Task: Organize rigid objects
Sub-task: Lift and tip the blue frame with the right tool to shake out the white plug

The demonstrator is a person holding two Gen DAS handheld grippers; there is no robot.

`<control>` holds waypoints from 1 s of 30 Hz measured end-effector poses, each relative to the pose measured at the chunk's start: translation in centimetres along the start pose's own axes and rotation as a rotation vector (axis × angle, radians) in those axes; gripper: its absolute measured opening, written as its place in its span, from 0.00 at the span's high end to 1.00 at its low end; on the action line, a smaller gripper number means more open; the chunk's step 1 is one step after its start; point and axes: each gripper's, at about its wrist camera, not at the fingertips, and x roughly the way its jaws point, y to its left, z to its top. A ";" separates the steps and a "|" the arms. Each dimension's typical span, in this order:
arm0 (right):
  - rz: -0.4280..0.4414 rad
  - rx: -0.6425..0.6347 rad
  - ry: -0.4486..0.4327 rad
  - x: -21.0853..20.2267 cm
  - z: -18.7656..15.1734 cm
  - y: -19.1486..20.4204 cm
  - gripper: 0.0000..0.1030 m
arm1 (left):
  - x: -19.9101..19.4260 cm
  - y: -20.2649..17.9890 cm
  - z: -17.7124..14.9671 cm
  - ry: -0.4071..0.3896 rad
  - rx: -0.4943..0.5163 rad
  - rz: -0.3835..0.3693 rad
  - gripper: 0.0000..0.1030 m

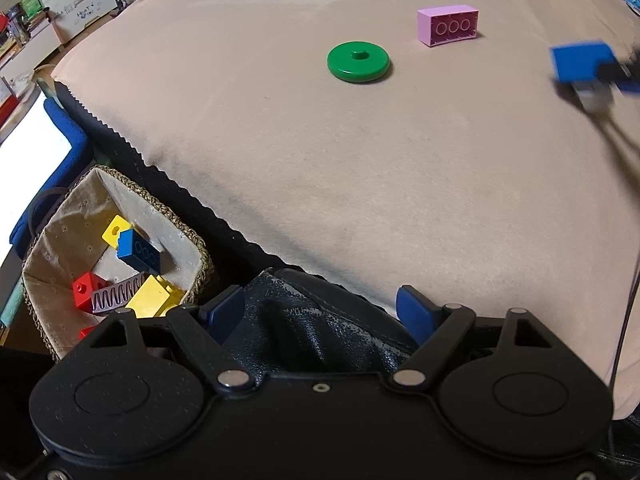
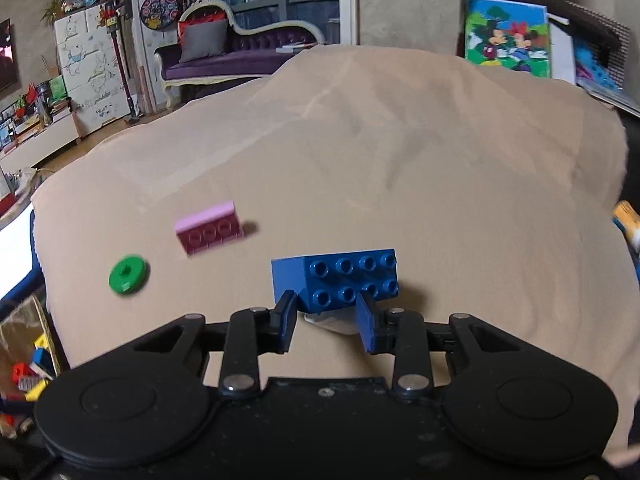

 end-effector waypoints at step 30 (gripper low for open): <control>0.030 -0.096 0.110 10.4 10.3 -0.2 0.67 | 1.0 0.2 0.2 0.042 -0.018 0.010 0.23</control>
